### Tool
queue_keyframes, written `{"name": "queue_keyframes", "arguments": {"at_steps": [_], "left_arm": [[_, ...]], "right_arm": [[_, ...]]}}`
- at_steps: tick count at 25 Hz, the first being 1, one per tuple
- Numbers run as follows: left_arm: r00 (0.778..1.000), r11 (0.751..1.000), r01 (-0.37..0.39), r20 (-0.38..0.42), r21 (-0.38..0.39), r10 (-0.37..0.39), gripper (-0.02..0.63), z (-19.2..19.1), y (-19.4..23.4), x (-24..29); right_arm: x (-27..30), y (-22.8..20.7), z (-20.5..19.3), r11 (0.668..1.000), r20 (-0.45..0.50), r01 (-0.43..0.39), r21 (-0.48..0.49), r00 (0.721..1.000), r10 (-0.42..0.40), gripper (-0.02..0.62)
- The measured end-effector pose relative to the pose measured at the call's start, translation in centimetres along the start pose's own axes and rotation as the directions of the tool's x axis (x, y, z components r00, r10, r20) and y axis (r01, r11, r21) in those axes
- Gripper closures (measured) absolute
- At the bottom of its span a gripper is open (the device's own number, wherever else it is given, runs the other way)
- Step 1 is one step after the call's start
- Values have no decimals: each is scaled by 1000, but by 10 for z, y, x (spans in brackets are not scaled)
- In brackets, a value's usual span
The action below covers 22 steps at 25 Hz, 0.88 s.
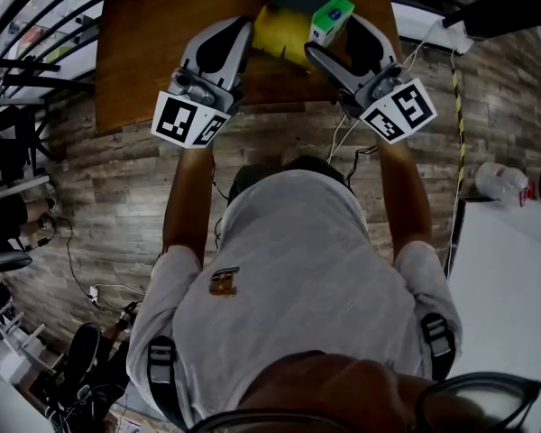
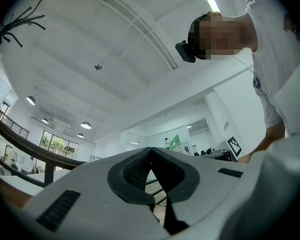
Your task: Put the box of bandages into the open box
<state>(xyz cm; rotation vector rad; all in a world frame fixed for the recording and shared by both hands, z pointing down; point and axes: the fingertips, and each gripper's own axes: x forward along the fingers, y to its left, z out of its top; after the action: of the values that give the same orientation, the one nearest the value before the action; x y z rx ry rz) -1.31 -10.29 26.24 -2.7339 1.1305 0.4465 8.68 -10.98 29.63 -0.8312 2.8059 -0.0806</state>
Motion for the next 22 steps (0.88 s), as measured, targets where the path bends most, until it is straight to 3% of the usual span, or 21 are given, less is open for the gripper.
{"name": "queue_keyframes", "arguments": {"at_steps": [12,22], "left_arm": [[999,999,-49,-15,-11,49,587,-13,59,24],[1000,1000,-22,-23,-13,22,586,-26,103,50]], "right_arm": [[59,-46,-24,1000,-86,-1,24,996,3,267],[99,-78,-59,999,-202,31,-10,979,-33,267]]}}
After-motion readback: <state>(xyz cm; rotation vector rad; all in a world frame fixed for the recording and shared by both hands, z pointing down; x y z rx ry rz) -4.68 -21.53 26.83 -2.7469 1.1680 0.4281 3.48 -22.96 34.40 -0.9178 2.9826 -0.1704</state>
